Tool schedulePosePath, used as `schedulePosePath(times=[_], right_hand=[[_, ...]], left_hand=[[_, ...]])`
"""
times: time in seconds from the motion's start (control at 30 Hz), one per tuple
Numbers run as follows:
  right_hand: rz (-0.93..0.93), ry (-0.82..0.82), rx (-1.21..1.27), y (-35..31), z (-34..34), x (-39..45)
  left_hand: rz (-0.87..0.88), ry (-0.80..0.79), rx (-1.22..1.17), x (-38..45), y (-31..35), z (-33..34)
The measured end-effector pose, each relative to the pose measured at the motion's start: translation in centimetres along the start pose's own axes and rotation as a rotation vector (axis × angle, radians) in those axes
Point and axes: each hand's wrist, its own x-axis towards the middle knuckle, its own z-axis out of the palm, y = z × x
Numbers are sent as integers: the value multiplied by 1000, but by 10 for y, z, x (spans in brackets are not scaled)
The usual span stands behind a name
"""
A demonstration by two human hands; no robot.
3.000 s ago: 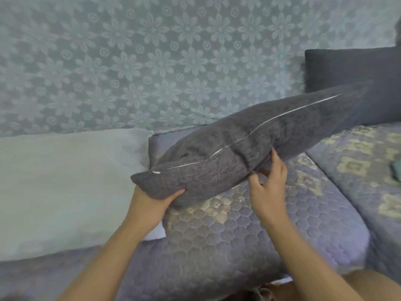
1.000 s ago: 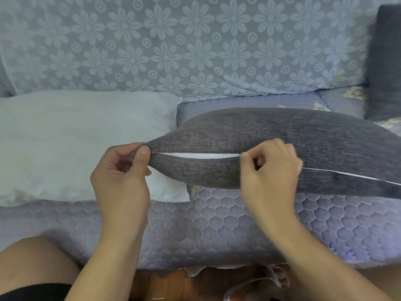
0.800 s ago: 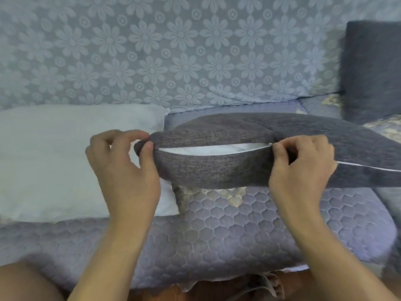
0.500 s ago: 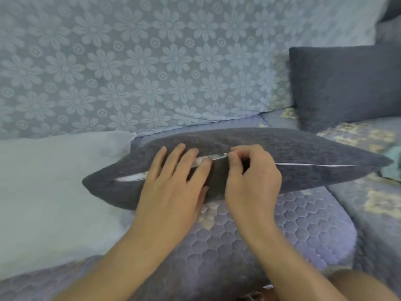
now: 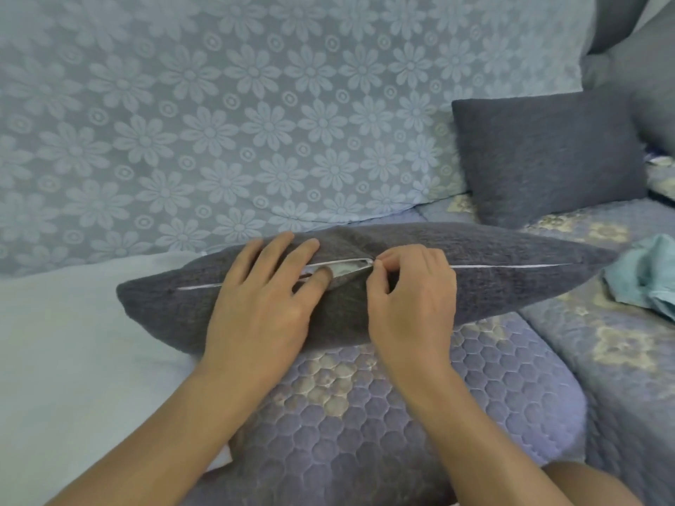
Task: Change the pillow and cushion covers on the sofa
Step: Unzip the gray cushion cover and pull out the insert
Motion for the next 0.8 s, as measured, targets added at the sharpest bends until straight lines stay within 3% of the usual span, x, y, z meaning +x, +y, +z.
schedulePosePath(times=[0.17,0.37,0.57,0.8], right_hand=[[172,-99,178,-14,-8,-2],[69,-98,195,-25,6,-18],[13,-25,218,-23,8,-18],[-38,32,49,-14,1,-4]], left_hand=[[-34,71,-140,3,9,-3],[48,269,-212,-2,3,8],[63,225,-222,-1,-4,7],[39,360,-290,2,-7,16]])
